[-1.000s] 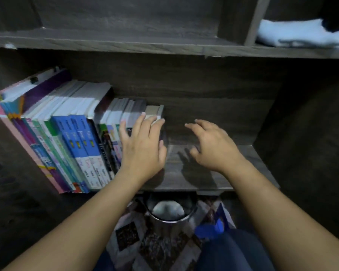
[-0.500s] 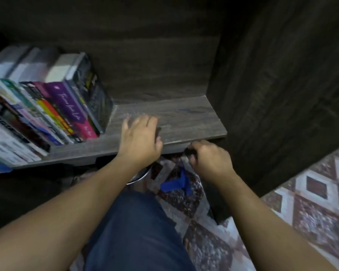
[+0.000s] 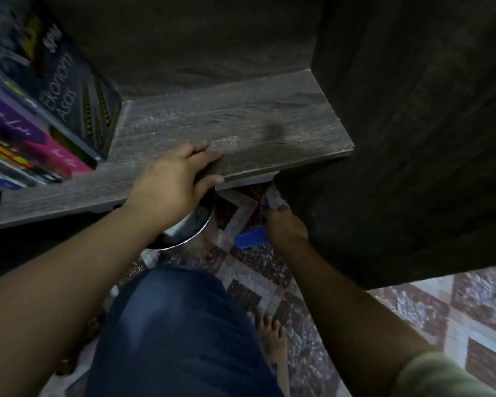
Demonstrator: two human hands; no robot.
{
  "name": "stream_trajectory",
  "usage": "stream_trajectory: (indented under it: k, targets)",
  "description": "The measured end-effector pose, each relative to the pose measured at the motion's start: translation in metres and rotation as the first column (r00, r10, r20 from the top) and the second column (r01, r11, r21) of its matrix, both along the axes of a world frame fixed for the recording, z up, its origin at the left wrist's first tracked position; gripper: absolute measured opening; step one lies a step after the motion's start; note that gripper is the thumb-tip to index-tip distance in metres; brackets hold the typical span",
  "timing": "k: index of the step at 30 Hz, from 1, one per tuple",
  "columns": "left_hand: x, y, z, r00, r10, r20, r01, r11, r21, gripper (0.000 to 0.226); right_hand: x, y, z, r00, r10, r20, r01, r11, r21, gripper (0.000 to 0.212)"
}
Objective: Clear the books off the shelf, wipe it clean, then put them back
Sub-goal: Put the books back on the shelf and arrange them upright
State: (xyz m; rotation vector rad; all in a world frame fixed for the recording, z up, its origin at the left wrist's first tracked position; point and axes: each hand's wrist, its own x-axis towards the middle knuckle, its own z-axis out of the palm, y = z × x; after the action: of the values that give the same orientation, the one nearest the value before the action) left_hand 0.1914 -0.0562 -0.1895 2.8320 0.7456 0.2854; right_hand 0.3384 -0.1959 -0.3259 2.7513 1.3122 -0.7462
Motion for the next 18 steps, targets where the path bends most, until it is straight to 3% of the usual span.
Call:
stream_trajectory:
  k: [8,14,18]
  targets:
    - [0.001,-0.003,-0.002,0.999,0.031,0.04,-0.029,0.999,-0.044,0.049,-0.003,0.001,-0.026,0.998,-0.058,0.007,0.058,0.987,-0.148,0.028]
    - [0.006,-0.001,0.007,0.999,0.037,-0.039,-0.041,0.994,-0.097,0.052,-0.011,-0.015,0.008,0.997,-0.082,0.013,0.083,0.994,-0.075,0.022]
    - [0.0,-0.005,0.03,0.983,0.074,-0.167,-0.097,0.986,-0.137,0.058,-0.014,-0.034,0.077,0.987,-0.157,0.024,0.156,0.987,0.036,0.029]
